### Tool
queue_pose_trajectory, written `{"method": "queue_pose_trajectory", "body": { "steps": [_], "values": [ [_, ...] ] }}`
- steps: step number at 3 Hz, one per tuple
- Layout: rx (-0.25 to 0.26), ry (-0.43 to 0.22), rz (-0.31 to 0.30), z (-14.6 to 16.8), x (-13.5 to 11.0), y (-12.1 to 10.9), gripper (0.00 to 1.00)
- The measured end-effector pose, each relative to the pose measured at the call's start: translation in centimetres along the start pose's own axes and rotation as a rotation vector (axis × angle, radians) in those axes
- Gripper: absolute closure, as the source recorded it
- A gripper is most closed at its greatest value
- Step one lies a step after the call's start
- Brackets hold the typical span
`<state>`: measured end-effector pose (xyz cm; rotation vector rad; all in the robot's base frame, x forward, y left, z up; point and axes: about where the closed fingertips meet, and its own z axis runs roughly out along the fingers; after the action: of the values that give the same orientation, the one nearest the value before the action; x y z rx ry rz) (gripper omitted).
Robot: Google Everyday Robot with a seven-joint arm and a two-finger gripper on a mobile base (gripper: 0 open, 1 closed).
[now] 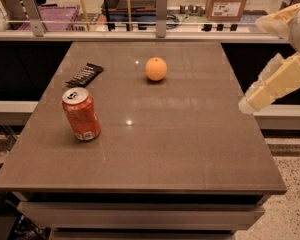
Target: Knock coke can over
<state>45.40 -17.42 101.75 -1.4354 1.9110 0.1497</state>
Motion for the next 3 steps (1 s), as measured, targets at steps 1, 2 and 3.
{"method": "queue_pose_trajectory", "body": {
  "steps": [1, 2, 3],
  "values": [
    [-0.008, -0.165, -0.035, 0.7, -2.3, 0.5, 0.00],
    [0.002, -0.176, -0.038, 0.9, -2.9, 0.7, 0.00],
    [0.022, -0.208, -0.050, 1.7, -4.0, 0.7, 0.00]
  ]
}}
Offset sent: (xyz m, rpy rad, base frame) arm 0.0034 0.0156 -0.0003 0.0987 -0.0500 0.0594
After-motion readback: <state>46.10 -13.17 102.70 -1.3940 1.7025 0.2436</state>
